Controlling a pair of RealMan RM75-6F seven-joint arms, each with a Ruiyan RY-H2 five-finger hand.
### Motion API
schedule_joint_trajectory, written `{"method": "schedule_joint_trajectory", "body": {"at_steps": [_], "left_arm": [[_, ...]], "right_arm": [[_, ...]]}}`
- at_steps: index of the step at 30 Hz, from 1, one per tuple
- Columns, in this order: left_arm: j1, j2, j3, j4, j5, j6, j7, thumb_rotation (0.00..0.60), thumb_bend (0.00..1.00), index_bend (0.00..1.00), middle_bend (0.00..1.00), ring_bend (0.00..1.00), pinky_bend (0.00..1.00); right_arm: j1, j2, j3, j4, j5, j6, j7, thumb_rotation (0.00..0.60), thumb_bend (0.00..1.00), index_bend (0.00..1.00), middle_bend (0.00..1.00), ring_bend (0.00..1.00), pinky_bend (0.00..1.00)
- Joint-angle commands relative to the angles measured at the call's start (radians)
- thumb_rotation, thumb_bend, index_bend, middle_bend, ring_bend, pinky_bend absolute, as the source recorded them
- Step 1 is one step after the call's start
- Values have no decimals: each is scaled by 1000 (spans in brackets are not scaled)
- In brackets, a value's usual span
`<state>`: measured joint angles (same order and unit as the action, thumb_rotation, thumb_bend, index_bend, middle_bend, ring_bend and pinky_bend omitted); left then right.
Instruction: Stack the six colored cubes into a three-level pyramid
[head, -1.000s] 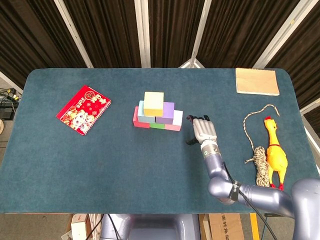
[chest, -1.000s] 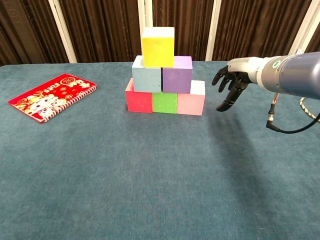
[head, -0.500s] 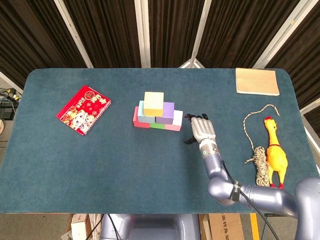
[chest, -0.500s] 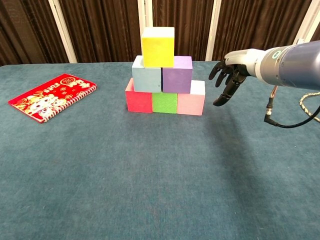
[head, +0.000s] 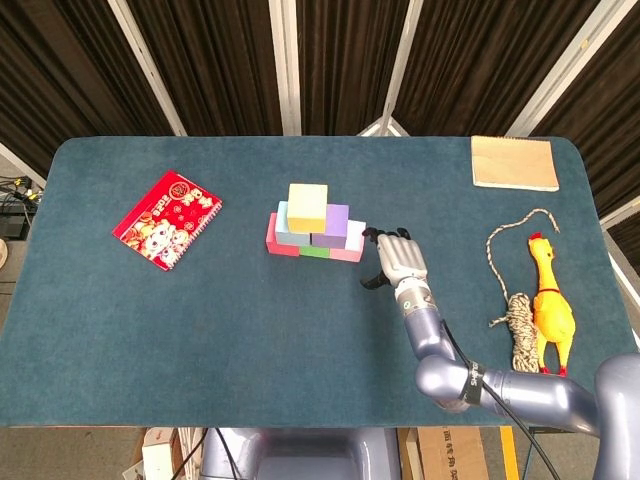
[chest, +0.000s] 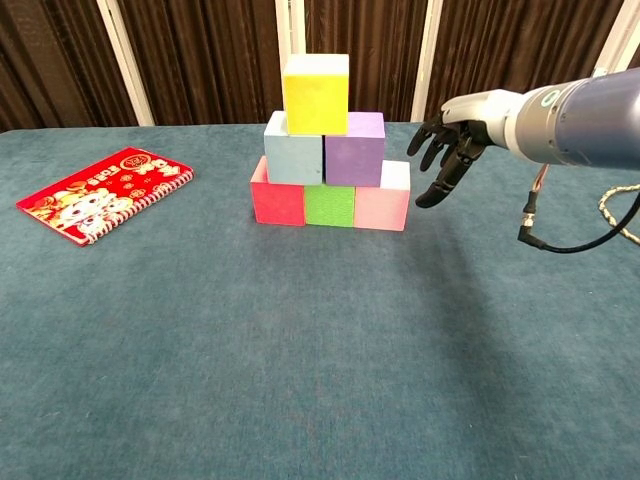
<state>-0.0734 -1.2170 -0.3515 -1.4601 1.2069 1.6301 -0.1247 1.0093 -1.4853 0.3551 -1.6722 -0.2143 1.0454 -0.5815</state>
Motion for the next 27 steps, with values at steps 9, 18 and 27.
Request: {"method": "schedule_joint_trajectory", "body": {"at_steps": [9,18,27], "left_arm": [[-1,-4,-2,0,-2,0,0,600,316,161,66,5,0],[0,-3,-4,0,-5,-1,-4,600,316,161,66,5,0],[0,-3,-6,0,-8,-1,-7,600,316,160,66,5,0]], "right_arm": [[15,3,7,-14,4,1,8,600,247,215,240,184,0],[28,2,6,-17,21,6,5,600,247,215,241,184,0],[41,-7,7,-7,31,3,8,600,247,215,241,184,0]]}}
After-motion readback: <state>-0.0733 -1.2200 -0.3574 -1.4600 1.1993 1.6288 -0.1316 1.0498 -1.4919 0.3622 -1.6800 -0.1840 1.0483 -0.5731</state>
